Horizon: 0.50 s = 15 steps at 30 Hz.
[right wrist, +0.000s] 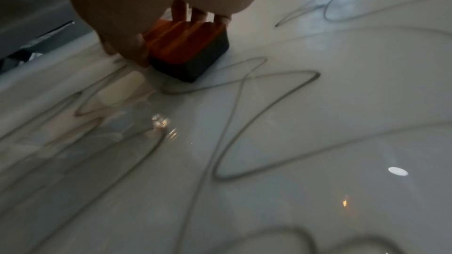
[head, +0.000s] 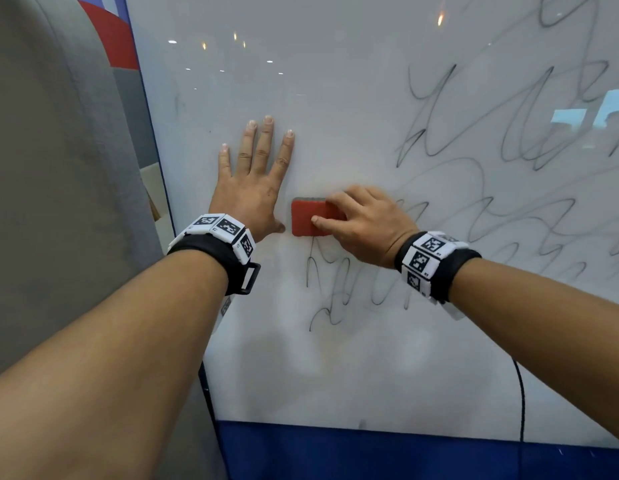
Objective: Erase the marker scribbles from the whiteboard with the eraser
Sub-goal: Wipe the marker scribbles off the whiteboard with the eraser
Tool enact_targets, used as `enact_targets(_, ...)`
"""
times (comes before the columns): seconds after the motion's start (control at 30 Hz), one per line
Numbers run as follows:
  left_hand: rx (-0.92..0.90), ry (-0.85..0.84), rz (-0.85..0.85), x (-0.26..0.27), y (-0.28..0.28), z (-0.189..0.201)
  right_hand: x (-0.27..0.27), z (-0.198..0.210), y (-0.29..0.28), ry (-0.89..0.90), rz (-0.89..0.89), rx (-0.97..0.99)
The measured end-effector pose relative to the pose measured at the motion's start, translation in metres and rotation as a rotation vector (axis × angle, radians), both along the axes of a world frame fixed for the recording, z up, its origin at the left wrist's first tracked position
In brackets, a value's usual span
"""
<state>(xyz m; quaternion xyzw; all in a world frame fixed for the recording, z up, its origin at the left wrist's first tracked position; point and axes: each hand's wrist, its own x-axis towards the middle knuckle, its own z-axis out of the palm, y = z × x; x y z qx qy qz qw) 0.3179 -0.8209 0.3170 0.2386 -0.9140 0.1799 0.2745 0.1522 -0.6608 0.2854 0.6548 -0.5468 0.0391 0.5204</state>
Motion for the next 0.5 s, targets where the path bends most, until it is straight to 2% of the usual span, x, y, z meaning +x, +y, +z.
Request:
enact_targets(0.1,-0.003,0.000,0.001,0.000,-0.001,-0.001,0.000,0.026,-0.001,-0.065,-0.016,-0.103)
enact_targets(0.2,-0.005,0.000,-0.004,0.001,-0.001,-0.002,0.007,0.014,-0.004,-0.138,-0.037,-0.171)
enact_targets(0.3,-0.026,-0.005,0.007,0.001,-0.002,-0.002,0.010,-0.022,-0.007,-0.073,-0.030,-0.033)
enact_targets(0.37,-0.047,-0.015,0.015,0.001,-0.003,-0.003,0.009,-0.030,-0.006,-0.031,-0.033,0.068)
enact_targets(0.43,-0.055,-0.023,0.023,0.002,-0.003,-0.003,0.007,-0.019,-0.007,0.001,-0.032,0.077)
enact_targets(0.5,-0.049,-0.026,0.022,0.002,-0.003,-0.003,0.005,0.004,-0.007,-0.020,-0.024,0.000)
